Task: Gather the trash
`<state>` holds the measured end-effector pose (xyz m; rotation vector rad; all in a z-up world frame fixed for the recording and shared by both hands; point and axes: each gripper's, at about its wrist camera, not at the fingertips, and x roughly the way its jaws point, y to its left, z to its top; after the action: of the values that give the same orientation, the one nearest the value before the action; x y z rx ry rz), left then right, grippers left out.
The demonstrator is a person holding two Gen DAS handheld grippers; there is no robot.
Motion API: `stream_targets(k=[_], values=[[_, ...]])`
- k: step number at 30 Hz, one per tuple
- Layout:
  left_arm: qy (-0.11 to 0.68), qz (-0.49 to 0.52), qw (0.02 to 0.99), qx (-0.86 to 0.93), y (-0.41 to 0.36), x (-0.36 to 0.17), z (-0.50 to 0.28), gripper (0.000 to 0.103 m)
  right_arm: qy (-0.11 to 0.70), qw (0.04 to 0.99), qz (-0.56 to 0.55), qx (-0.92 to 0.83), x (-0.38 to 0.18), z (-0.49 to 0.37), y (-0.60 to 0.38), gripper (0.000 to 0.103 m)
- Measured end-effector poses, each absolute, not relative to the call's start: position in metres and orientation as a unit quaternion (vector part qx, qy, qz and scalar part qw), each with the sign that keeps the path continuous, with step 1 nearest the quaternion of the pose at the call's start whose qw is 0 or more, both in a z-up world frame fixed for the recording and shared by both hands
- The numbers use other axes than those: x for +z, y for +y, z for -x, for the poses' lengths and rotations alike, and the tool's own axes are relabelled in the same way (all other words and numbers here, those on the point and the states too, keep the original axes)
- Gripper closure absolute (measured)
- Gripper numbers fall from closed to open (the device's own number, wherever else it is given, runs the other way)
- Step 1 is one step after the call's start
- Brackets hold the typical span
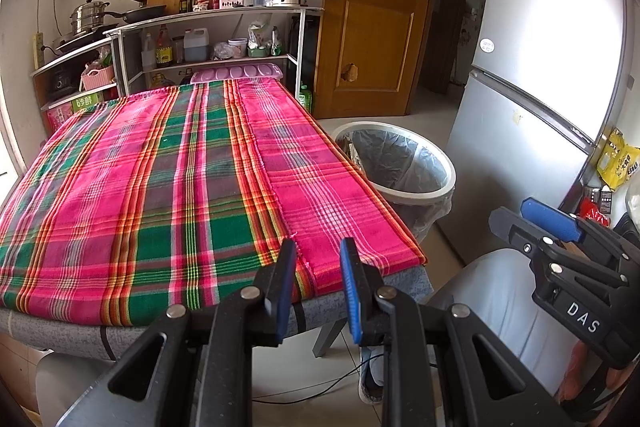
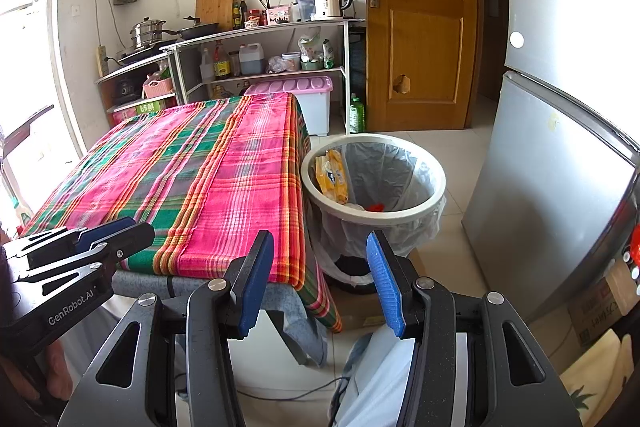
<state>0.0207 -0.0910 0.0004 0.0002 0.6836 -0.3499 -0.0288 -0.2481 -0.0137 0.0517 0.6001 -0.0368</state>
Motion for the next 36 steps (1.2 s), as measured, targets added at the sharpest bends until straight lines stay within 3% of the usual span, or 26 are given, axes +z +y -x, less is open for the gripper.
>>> stream_targets(k=[36], values=[[0.335, -0.015, 0.925, -0.181, -0.0893, -0.0005, -0.0186, 0.079, 0.297, 0.954, -0.024, -0.02, -0.0153, 0.0298, -0.2499, 0.054]])
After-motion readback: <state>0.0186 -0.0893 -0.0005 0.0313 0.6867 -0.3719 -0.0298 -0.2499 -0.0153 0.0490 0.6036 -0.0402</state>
